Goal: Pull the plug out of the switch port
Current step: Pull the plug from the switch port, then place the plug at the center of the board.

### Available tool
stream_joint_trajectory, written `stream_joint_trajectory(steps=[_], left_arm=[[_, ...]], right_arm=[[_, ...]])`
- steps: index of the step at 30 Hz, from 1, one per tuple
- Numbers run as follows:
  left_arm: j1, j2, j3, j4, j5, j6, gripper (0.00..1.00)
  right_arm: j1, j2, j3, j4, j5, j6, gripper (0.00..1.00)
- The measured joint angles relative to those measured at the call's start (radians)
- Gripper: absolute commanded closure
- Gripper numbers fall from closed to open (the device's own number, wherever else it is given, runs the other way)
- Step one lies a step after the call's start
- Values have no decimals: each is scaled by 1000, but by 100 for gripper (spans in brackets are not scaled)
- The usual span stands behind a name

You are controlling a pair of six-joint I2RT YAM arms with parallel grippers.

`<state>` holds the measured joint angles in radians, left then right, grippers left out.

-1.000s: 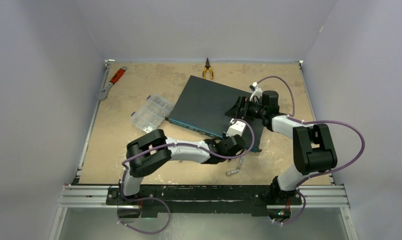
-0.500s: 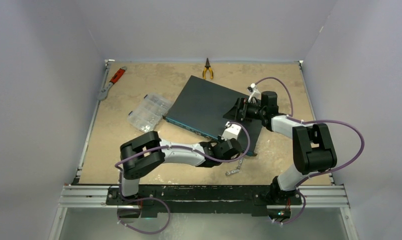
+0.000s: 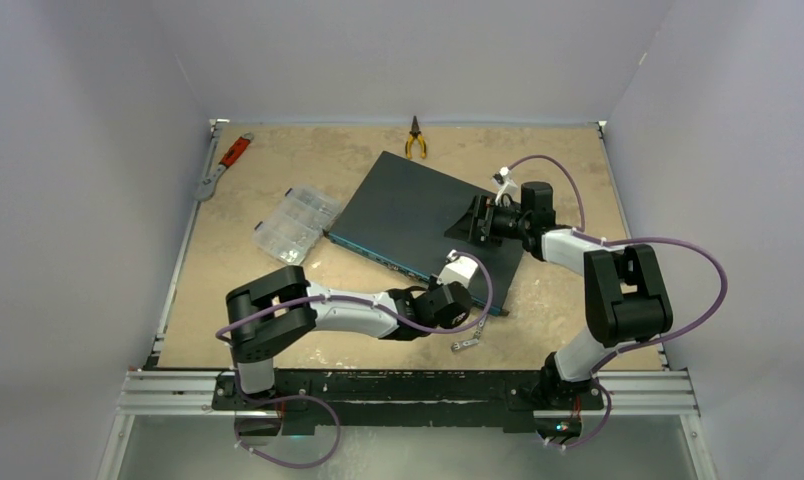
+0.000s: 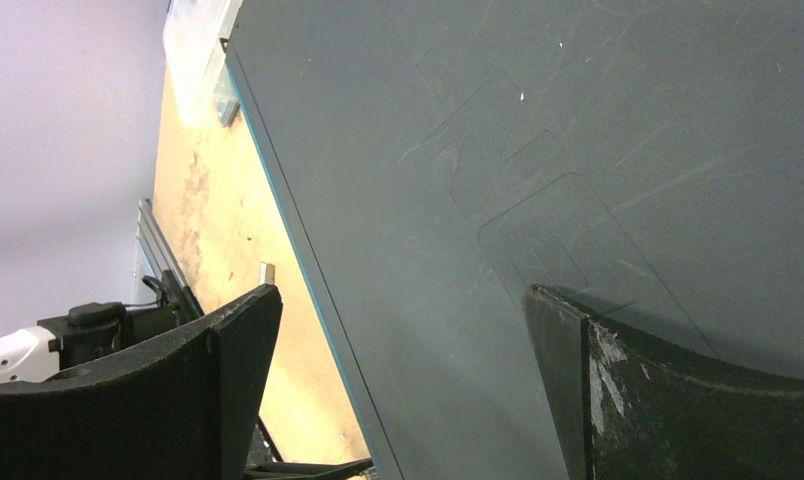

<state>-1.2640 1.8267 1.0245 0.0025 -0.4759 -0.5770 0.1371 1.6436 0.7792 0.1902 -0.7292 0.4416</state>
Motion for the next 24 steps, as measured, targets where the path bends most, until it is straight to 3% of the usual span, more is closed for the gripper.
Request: stream_joint_trajectory(steps=[6, 14, 24], left_arm=[[-1, -2, -4, 5, 8, 11, 100], [-48, -122, -153, -81, 51, -17, 100], [-62, -182, -157, -149, 55, -13, 100]], right_arm=[[0, 0, 10, -18, 3, 4, 2], [0, 8, 23, -37, 3, 5, 1], [0, 7, 23, -37, 3, 5, 2]])
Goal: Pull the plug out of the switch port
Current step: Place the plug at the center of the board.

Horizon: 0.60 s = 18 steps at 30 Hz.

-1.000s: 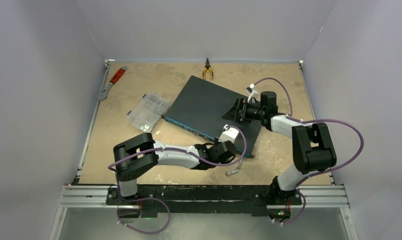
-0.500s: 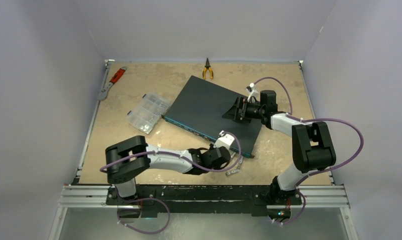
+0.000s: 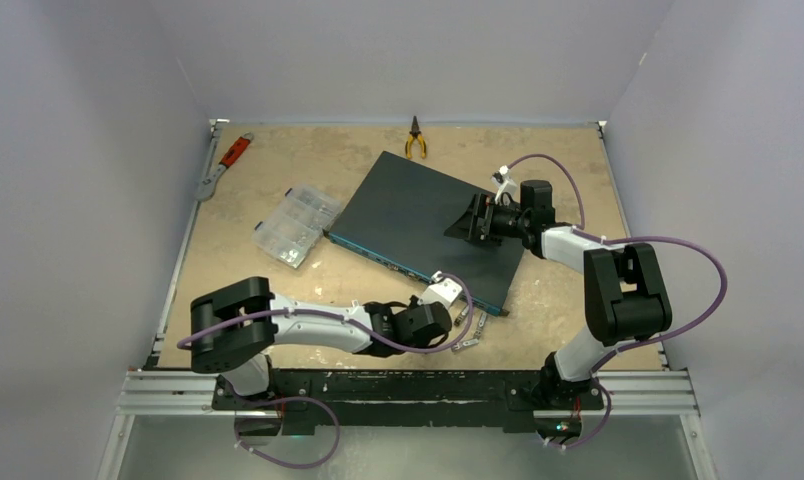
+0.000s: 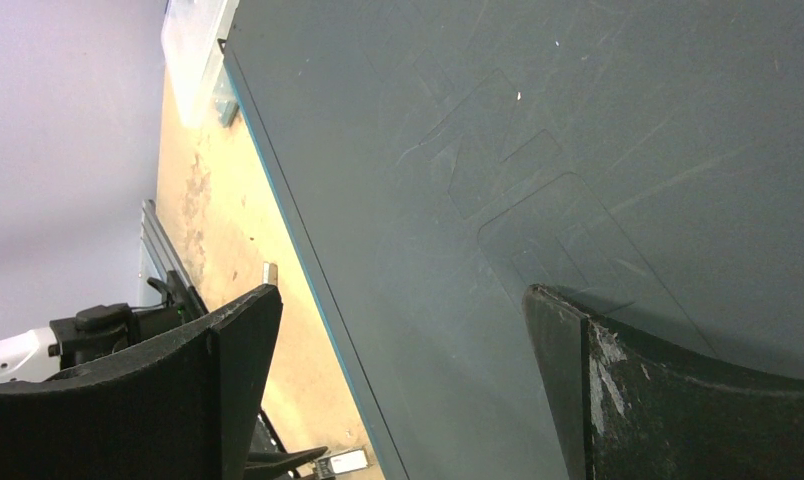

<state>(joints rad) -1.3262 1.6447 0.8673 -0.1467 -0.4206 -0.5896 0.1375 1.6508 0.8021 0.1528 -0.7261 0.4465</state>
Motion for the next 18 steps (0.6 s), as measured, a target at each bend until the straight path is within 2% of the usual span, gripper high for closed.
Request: stream_joint_trajectory(steps=[4, 7, 10, 18], left_arm=[[-10, -1, 0, -19, 2, 6, 81], [-11, -2, 0, -31, 2, 10, 63], [-12, -2, 0, -35, 1, 11, 52], [-11, -2, 49, -45, -3, 34, 41]], right_arm=[[0, -1, 0, 0, 0, 0, 1], [0, -1, 0, 0, 0, 0, 2], [0, -2, 0, 0, 0, 0, 1], [0, -10, 0, -1, 0, 0, 1]])
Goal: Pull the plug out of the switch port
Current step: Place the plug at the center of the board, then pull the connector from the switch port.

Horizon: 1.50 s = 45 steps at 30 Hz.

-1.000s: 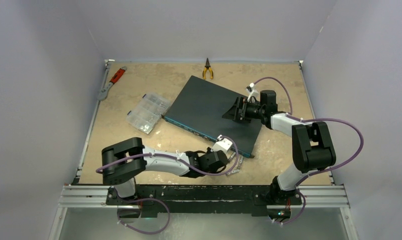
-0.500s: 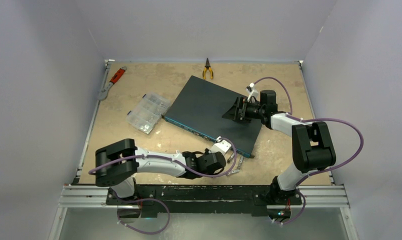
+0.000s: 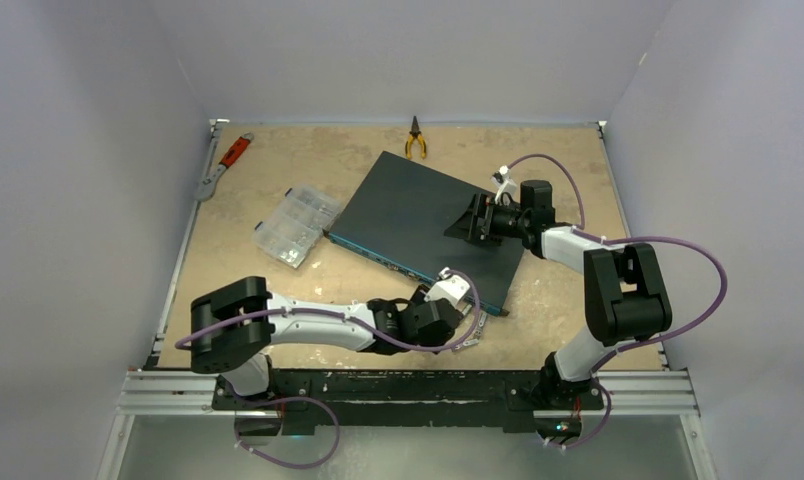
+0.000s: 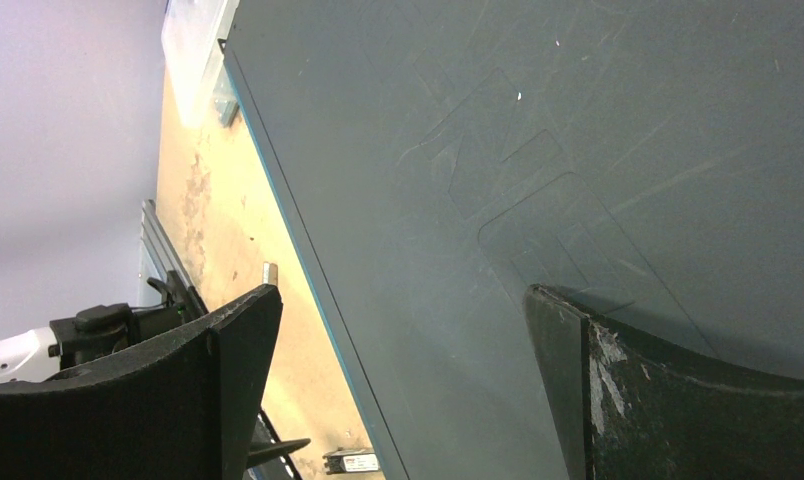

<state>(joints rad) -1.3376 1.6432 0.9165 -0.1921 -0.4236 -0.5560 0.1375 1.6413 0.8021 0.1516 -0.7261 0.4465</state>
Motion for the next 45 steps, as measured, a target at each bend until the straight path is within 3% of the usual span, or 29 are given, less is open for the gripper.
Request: stream_joint_trajectory(steps=[6, 16, 23, 30, 45], left_arm=[[30, 0, 51, 27, 4, 1, 39], [205, 28, 57, 134, 88, -8, 40], [257, 28, 50, 223, 159, -29, 52], [263, 51, 51, 237, 170, -26, 62], [186, 169, 150, 140, 80, 5, 64]], right_arm=[[0, -6, 0, -1, 1, 0, 2], [6, -18, -1, -9, 18, -1, 2], [9, -25, -1, -19, 32, -2, 2], [10, -25, -1, -19, 32, -2, 1], [10, -25, -4, -14, 32, -2, 1]])
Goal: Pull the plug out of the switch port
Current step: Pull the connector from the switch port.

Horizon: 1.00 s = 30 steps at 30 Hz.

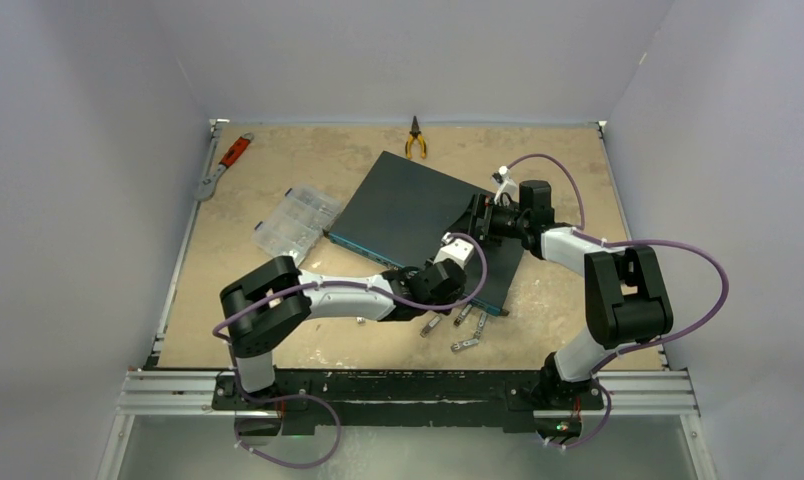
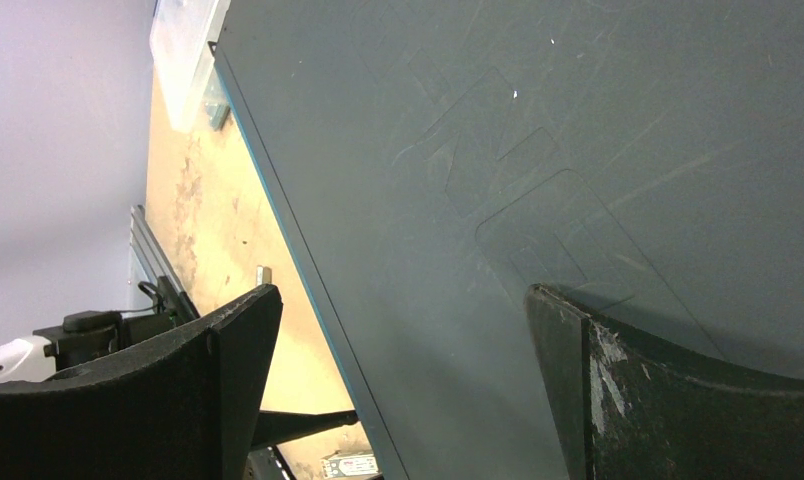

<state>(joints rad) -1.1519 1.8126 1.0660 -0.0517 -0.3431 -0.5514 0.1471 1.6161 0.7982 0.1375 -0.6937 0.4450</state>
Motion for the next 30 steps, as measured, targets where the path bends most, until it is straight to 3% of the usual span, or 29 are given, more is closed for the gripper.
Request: stream_joint_trajectory(steps=[20, 24, 28, 30], left_arm=[[-15, 27, 37, -48, -79, -14, 71], [-16, 28, 39, -50, -84, -13, 81], [-16, 36, 50, -72, -96, -13, 100], [-16, 38, 58, -85, -100, -13, 100]], right_arm=[[0, 0, -2, 4, -1, 0, 1], [0, 0, -2, 5, -1, 0, 2], [0, 0, -2, 5, -1, 0, 1], [0, 0, -2, 5, -1, 0, 1]])
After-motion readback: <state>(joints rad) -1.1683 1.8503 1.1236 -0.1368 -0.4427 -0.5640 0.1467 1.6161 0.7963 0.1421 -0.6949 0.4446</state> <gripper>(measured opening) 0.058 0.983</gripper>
